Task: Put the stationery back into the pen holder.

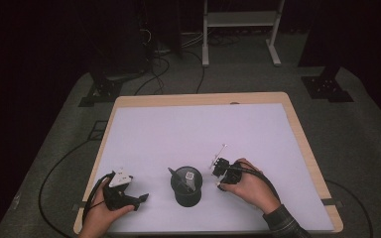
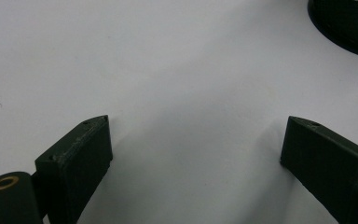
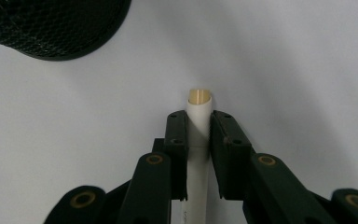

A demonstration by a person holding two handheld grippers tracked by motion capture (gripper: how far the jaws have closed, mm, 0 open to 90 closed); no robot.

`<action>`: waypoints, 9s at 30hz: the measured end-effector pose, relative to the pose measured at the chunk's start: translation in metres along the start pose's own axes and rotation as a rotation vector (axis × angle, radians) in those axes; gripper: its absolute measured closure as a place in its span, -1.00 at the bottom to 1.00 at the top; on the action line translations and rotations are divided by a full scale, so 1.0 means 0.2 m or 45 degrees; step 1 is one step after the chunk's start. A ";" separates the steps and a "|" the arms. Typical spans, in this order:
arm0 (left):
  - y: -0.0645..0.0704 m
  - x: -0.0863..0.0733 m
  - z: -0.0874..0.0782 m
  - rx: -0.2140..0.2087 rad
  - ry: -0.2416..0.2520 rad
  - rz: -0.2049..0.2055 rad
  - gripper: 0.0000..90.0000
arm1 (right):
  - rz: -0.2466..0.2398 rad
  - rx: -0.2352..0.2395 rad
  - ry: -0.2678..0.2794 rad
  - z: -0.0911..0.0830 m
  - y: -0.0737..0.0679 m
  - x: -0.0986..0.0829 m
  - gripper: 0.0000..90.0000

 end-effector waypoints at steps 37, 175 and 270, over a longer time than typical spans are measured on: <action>0.00 0.00 0.00 -0.003 -0.001 -0.003 -0.83 | 0.124 0.140 0.256 -0.17 0.09 -0.04 0.74; 0.00 0.00 0.00 -0.006 -0.010 0.003 -0.83 | -0.176 0.565 1.187 -0.53 -0.34 0.30 0.73; 0.00 0.00 0.00 -0.002 -0.002 0.001 -0.83 | -0.011 0.278 0.974 -0.33 -0.02 -0.08 -0.22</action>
Point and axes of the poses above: each handheld gripper's, and its own axes: z roughly forward along the jaws, x roughly out of its top, y roughly to its right, the point moved 2 cm from there along z, roughly forward along the jaws, and after that the axes turned 12 degrees about z, right-handed, at the moved point
